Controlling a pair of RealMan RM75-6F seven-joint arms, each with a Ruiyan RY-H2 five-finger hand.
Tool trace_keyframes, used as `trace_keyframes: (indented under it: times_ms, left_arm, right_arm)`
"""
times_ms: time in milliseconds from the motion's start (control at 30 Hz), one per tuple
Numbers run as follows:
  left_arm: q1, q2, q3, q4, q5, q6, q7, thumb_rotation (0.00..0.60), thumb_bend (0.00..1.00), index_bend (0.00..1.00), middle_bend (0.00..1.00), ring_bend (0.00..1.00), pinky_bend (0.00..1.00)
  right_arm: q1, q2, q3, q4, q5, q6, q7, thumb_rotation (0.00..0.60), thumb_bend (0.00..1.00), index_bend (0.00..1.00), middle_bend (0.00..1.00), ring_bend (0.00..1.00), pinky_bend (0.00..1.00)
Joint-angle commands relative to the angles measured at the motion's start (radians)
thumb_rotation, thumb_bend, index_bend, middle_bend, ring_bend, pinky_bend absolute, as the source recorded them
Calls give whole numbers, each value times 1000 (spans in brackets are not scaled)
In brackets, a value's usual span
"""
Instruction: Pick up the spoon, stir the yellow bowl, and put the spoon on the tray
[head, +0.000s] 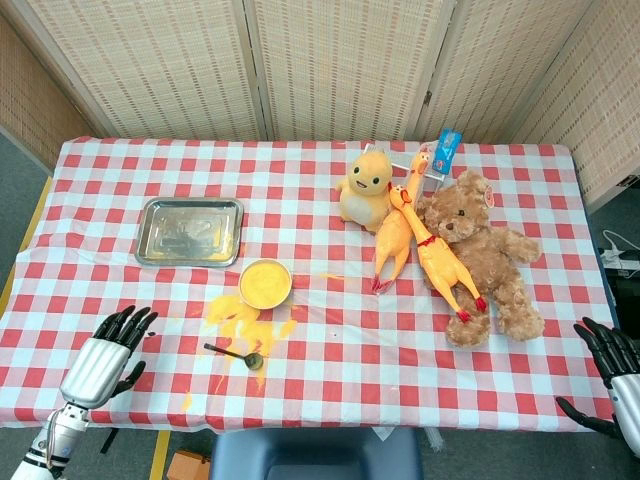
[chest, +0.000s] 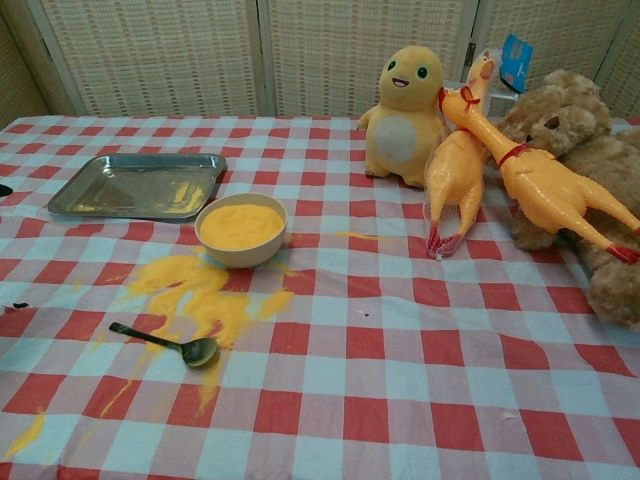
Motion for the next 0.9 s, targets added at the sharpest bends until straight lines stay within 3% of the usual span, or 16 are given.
trace_keyframes:
  times_ms: [33, 67, 133, 167, 233, 600, 767, 900]
  left_arm:
    - [3, 22, 25, -25, 25, -14, 16, 600, 424, 0, 250, 200, 375]
    - [0, 30, 36, -29, 44, -21, 25, 600, 423, 0, 348, 299, 471]
    - [-17, 48, 55, -43, 71, -54, 18, 600, 419, 0, 727, 654, 794]
    - [-32, 57, 64, -51, 86, -78, -5, 600, 417, 1, 861, 787, 894]
    - [-56, 71, 65, -55, 103, -107, -21, 600, 418, 18, 998, 969, 999]
    - [-138, 49, 27, -132, 95, -235, 89, 600, 385, 6, 1000, 1000, 1000]
    - [-190, 4, -17, -134, 14, -336, 168, 600, 386, 74, 1000, 1000, 1000]
    - [-211, -41, -45, -116, -21, -355, 204, 600, 388, 186, 1000, 1000, 1000]
  right_arm:
    - [1, 1, -4, 4, -15, 8, 4, 600, 91, 0, 0, 0, 0]
    - [3, 0, -3, 3, -15, 6, 7, 600, 91, 0, 0, 0, 0]
    - [6, 0, -1, 2, -9, 1, 13, 600, 92, 0, 0, 0, 0]
    - [8, 0, -2, 2, -8, -3, 16, 600, 92, 0, 0, 0, 0]
    - [10, 2, -3, 1, -9, -6, 17, 600, 91, 0, 0, 0, 0]
    - [9, 4, -10, 3, -26, 7, 28, 600, 91, 0, 0, 0, 0]
    - [6, 5, -11, 5, -27, 14, 34, 600, 91, 0, 0, 0, 0]
    - [5, 6, -11, 8, -22, 15, 38, 600, 91, 0, 0, 0, 0]
